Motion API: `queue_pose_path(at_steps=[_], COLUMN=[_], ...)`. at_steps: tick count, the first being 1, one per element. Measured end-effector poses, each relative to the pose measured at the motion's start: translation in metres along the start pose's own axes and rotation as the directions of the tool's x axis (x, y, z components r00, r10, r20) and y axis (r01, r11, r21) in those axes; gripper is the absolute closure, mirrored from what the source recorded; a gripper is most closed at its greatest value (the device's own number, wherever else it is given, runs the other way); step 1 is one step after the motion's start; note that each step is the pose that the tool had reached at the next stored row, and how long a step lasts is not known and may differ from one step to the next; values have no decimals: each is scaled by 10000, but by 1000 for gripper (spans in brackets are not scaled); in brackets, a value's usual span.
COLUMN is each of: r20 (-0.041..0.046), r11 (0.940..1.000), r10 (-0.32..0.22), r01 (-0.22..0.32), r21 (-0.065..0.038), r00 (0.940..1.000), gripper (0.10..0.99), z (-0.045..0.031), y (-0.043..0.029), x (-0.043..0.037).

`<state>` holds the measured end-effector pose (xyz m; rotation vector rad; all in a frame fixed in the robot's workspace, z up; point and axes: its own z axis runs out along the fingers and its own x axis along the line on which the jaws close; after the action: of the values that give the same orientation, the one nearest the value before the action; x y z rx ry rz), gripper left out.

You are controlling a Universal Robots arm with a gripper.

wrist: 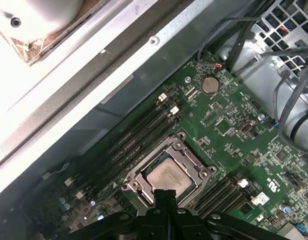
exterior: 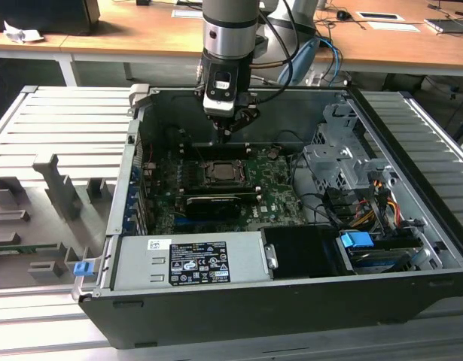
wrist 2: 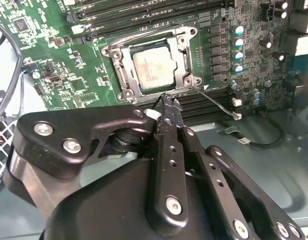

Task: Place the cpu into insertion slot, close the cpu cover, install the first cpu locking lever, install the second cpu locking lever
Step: 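Install the first cpu locking lever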

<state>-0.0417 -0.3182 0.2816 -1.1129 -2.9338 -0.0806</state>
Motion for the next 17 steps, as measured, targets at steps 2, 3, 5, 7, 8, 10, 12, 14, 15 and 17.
queue_pose_path(at_steps=[2,3,5,7,8,10,12,14,15,17], r20=[-10,-13,-21,-28,-32,-39,-46,-60,-65,-75], r11=[9998,9996,9991,9983,9977,9967,9954,9924,9911,9881], r10=[-210,-277,-431,-581,-671,-813,-961,-1232,-1333,-1538], r01=[210,277,431,581,671,813,961,1233,1333,1538], r21=[4,6,9,12,14,16,19,22,23,27], r00=[9998,9996,9991,9983,9977,9967,9954,9924,9911,9881], gripper=[980,980,980,980,980,980,980,980,980,980], z=[0,0,0,0,0,0,0,0,0,0], y=[0,0,0,0,0,0,0,0,0,0], x=[0,0,0,0,0,0,0,0,0,0])
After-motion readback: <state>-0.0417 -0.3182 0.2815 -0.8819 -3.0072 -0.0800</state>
